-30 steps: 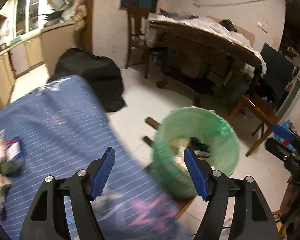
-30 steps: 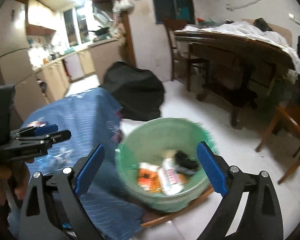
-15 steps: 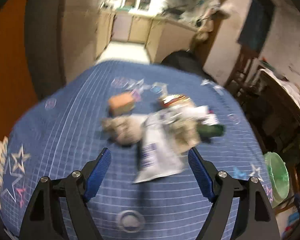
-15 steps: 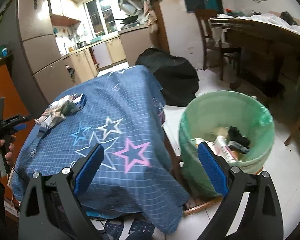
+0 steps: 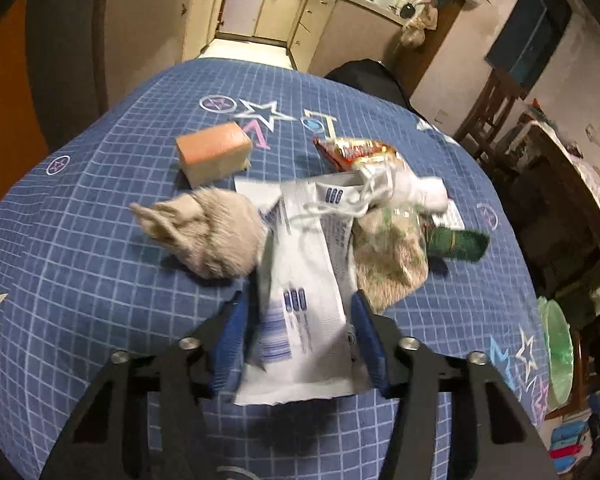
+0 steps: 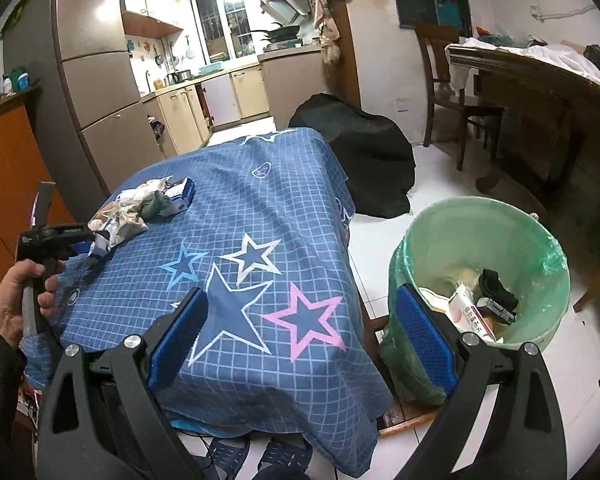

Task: Collect trash
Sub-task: 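Return to the table and grasp the white packet with the left tool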

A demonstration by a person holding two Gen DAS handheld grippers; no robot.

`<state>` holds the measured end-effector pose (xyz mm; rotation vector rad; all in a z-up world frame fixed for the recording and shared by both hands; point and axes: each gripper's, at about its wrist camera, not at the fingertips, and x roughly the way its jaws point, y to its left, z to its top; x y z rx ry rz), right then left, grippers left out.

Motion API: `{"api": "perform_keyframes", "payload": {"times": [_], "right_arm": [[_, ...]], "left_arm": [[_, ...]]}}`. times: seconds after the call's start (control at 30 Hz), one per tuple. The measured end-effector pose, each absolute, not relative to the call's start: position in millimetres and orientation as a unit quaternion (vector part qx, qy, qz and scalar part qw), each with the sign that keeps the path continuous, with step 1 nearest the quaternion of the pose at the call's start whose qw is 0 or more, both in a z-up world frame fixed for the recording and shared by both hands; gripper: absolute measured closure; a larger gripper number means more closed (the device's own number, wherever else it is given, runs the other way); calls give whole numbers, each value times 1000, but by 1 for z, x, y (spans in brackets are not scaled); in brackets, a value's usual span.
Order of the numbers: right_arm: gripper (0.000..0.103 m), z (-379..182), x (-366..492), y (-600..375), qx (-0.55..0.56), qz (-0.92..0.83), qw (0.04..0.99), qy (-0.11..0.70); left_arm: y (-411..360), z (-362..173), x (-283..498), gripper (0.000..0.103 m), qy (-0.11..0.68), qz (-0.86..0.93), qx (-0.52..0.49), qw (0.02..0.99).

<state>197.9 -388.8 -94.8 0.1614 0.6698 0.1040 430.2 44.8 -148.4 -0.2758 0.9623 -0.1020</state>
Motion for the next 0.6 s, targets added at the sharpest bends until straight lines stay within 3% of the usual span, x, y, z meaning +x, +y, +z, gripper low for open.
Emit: {"api": "perform_keyframes", "payload": {"times": [0.13, 0.27, 0.37, 0.5, 0.6], "right_arm": [[14, -89, 206, -377, 70, 68, 940, 326], [22, -80, 221, -357, 60, 103, 938, 324], [29, -75, 235, -339, 52, 131, 936, 323], [48, -75, 266, -296, 40, 192, 922, 335], [51, -81, 297, -249, 34, 247, 902, 353]], "left_arm": [[40, -147, 418, 65, 449, -58, -120, 883], [49, -135, 390, 66, 433, -67, -116, 891], [61, -129, 368, 66, 427, -70, -118, 894], [73, -132, 353, 66, 427, -65, -118, 894], [78, -138, 350, 66, 427, -67, -128, 893]]}}
